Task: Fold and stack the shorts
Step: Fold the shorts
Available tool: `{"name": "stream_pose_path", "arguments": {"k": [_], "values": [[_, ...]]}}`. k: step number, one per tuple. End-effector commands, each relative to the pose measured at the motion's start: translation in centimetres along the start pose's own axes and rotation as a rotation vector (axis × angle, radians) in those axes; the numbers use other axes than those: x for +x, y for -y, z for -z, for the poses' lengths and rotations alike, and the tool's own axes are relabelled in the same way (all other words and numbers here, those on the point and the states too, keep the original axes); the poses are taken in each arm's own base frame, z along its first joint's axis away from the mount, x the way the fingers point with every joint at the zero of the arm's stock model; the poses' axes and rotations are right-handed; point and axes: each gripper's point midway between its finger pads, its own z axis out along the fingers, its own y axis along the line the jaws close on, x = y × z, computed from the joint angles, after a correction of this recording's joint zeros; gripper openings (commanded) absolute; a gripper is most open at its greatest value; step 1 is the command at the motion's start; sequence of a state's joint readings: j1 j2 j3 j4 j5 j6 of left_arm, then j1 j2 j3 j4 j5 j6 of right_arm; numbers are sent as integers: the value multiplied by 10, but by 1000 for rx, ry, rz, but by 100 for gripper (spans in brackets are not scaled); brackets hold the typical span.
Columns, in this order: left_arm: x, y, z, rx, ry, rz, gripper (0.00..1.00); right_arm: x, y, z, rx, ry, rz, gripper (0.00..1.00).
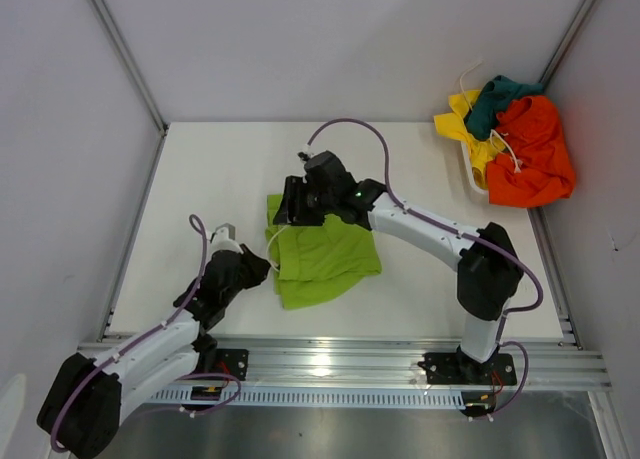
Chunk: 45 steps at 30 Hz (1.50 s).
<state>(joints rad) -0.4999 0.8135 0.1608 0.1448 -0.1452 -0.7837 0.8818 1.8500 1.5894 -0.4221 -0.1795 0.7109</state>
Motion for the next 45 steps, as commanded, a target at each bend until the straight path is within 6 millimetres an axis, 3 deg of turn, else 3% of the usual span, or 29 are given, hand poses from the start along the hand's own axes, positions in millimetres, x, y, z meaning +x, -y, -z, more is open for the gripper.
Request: {"name": "stream_pose_path", "arguments": {"k": [1,4,5,6,7,8,9,10,11,12,14,15,17,20,21,23,29,36,40,45], "values": [[-15,1,6,-31,24,-25,15,-29,-33,20,-184,98,12,54],[-33,5,10,-25,54,-12,15,-21,-15,18,-176,97,-10,45],[-41,10,12,-20,65,-13,16,-20,-12,20,-182,104,-17,34],[-41,8,13,-33,56,-16,16,-6,1,15,-174,75,-34,27],[-51,13,15,-25,77,-13,16,-8,3,13,-194,93,-51,14],[-57,18,17,-22,84,-15,17,-6,7,14,-203,97,-60,9],[-61,20,17,-22,90,-17,17,10,19,8,-199,61,-77,4],[-70,27,18,-11,102,-17,17,3,15,8,-244,96,-80,1],[-71,28,16,-19,97,-23,17,7,17,6,-256,95,-83,0],[-85,39,18,-3,119,-22,17,13,20,2,-281,90,-82,0],[-89,45,12,10,105,-26,18,19,22,-2,-302,81,-93,0],[-100,57,12,34,118,-23,18,21,20,-6,-330,78,-87,0],[-97,61,1,42,73,-26,18,27,24,-12,-346,64,-105,0],[-111,85,-6,101,64,-29,18,38,30,-24,-367,41,-131,0],[-105,82,-14,82,34,-29,18,37,28,-25,-391,50,-128,0],[-113,100,-19,146,40,-30,18,49,39,-37,-380,23,-154,0],[-101,103,-44,161,-23,-26,18,82,72,-72,-322,-36,-217,0],[-71,89,-62,156,-94,-5,17,119,110,-100,-211,-78,-255,0],[-68,84,-64,146,-101,-11,17,120,111,-99,-210,-68,-244,0],[-73,89,-65,150,-96,-16,17,88,80,-77,-281,3,-190,0]]}}
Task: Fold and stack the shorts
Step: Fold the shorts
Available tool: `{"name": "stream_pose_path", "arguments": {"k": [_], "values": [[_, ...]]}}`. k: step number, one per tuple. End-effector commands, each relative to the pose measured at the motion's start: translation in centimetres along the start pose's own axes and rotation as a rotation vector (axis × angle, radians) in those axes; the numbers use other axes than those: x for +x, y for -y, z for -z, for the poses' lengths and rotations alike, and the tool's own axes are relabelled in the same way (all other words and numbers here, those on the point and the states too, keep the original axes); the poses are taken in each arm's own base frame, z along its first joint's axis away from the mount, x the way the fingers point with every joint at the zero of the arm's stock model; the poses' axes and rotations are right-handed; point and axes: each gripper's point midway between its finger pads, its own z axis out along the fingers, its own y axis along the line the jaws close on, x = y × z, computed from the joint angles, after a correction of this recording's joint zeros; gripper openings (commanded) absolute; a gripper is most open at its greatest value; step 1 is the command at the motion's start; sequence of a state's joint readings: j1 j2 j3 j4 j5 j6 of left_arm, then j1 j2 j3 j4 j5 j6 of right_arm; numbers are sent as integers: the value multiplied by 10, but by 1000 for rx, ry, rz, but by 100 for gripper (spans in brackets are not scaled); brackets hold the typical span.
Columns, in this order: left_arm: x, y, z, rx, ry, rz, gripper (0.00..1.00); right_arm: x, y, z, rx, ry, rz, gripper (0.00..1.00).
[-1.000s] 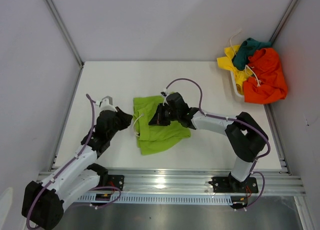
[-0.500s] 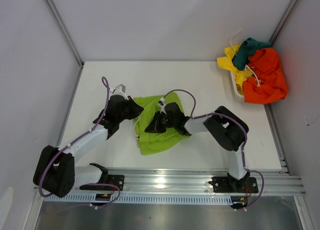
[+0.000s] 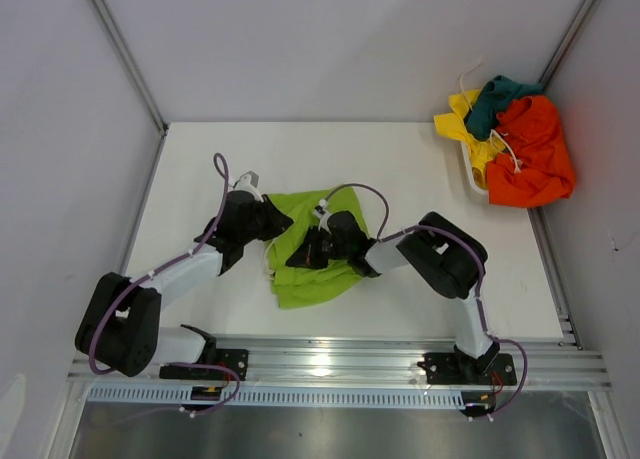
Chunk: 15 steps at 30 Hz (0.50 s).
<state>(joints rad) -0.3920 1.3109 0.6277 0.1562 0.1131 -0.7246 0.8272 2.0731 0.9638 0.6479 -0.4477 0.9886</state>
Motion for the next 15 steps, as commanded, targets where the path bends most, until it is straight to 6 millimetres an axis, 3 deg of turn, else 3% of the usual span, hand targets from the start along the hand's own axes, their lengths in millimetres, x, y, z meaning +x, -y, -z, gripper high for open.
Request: {"name": "stream_pose_path", "arguments": {"k": [1,3,5,6,10,15], "values": [[-13,12,-1,43,30,-17,17,-8,-10,11,32,37,72,0],[-17,16,-2,52,36,-19,17,-21,-33,21,13,78,115,0],[-17,16,-4,50,27,-29,17,-25,-42,30,26,87,147,0],[-21,19,-4,54,27,-32,17,-30,-57,39,5,106,170,0],[-24,31,-7,99,22,-30,17,-37,-65,65,43,129,184,0],[-15,36,-13,141,-9,-37,17,-36,-42,91,116,126,156,0]]}}
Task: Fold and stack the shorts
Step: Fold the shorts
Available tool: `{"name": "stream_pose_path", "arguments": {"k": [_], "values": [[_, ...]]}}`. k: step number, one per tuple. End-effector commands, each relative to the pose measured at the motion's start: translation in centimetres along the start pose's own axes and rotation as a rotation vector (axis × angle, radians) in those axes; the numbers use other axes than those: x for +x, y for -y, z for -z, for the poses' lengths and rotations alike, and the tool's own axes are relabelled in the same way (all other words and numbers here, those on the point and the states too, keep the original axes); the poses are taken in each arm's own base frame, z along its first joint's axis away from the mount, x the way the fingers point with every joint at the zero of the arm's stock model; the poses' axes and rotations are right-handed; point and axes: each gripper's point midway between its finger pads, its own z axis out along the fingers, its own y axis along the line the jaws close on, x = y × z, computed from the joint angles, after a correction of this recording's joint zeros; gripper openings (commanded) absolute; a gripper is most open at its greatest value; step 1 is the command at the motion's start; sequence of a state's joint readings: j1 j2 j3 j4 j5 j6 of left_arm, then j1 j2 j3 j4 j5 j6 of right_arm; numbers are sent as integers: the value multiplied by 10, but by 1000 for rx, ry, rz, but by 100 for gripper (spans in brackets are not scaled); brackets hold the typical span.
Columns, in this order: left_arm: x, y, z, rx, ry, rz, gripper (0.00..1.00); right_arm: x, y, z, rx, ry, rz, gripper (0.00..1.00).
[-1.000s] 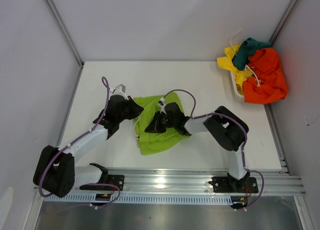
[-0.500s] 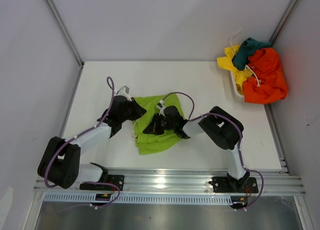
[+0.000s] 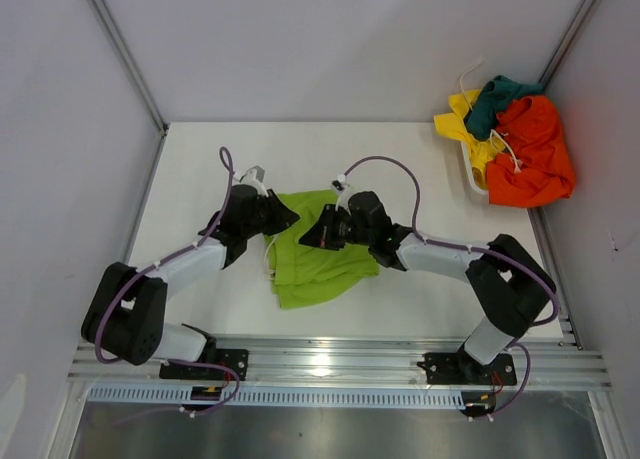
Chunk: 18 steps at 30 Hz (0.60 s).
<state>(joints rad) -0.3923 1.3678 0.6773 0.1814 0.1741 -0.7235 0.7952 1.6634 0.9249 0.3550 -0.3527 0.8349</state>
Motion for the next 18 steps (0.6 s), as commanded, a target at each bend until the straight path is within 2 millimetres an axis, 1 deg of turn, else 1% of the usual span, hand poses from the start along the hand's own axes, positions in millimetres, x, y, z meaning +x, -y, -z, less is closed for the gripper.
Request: {"name": "stream_pose_path", "arguments": {"k": [1,2,3,4,5,7,8,10,12,14,15,16,17,18], "values": [[-10,20,-6,87,12,-38,17,12,35,17,105,-33,-14,0],[-6,18,-8,87,2,-39,17,15,37,19,91,-48,-23,0],[-5,20,-10,101,-1,-40,17,21,51,23,109,-55,-47,0],[1,16,-14,98,-18,-34,17,24,58,21,109,-56,-59,0],[3,17,-15,108,-18,-33,17,29,65,21,108,-70,-74,0],[12,13,-22,100,-43,-30,17,33,80,20,106,-75,-116,0],[15,12,-25,97,-50,-30,17,42,95,16,125,-102,-146,0],[17,8,-32,85,-56,-29,17,51,109,14,144,-127,-193,0],[24,-1,-42,63,-76,-19,17,66,127,14,194,-158,-228,0],[33,-14,-53,33,-100,9,16,75,137,17,234,-166,-254,0],[32,-19,-56,25,-96,17,16,77,140,20,245,-164,-262,0],[33,-24,-60,11,-92,30,15,84,146,24,264,-171,-274,0],[28,-29,-63,0,-81,34,15,87,148,27,274,-174,-288,0],[34,-39,-69,-29,-100,42,14,89,149,30,282,-174,-291,0]]}}
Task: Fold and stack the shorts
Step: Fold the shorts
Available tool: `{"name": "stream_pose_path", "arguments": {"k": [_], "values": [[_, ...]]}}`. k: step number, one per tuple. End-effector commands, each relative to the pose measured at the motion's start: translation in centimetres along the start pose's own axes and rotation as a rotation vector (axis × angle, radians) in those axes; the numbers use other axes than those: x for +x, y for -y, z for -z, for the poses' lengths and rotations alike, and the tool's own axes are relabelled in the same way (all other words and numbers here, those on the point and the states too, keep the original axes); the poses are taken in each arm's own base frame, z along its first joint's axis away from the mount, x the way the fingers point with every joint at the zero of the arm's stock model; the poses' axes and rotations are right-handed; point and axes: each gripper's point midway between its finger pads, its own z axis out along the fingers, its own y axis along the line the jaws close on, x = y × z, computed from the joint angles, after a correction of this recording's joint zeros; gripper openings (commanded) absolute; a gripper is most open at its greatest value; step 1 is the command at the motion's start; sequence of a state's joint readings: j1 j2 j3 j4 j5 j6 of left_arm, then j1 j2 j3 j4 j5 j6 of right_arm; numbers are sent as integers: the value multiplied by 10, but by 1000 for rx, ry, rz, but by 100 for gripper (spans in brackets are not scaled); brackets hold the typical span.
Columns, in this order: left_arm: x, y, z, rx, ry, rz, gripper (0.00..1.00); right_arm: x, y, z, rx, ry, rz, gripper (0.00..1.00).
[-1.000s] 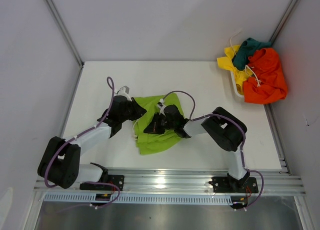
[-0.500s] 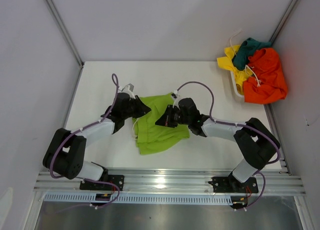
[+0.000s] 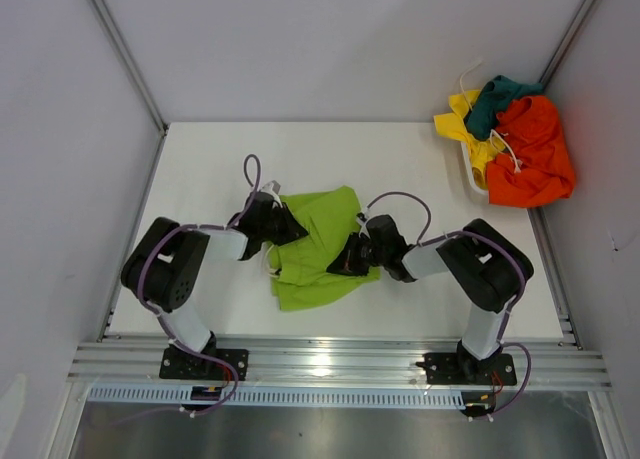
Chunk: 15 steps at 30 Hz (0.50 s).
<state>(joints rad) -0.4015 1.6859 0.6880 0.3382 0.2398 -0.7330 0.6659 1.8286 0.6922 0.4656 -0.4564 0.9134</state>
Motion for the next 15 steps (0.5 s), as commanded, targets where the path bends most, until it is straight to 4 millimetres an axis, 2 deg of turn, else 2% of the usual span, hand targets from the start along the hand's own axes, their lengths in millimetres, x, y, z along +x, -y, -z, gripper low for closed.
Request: {"name": "stream_pose_path", "arguments": {"k": [1,2,5,7,8,11,13,14,15], "values": [[-31,3,-15,14,67,8,14,25,34,7,104,-35,-49,0],[-27,-5,-20,-6,50,17,14,26,37,9,112,-36,-49,0],[-33,-9,-24,-10,62,31,14,34,40,12,132,-44,-35,0],[-39,-9,-26,-17,67,20,14,33,34,11,132,-38,-15,0],[-41,-11,-27,-32,70,14,14,39,32,10,140,-54,-4,0],[-62,0,-31,-35,90,-29,14,48,13,-2,145,-73,57,0],[-62,-4,-35,-58,69,-48,14,54,5,-10,151,-87,81,0],[-76,6,-37,-42,94,-61,13,57,-11,-17,125,-92,110,0],[-75,5,-39,-49,84,-64,13,57,-16,-21,119,-94,121,0]]}}
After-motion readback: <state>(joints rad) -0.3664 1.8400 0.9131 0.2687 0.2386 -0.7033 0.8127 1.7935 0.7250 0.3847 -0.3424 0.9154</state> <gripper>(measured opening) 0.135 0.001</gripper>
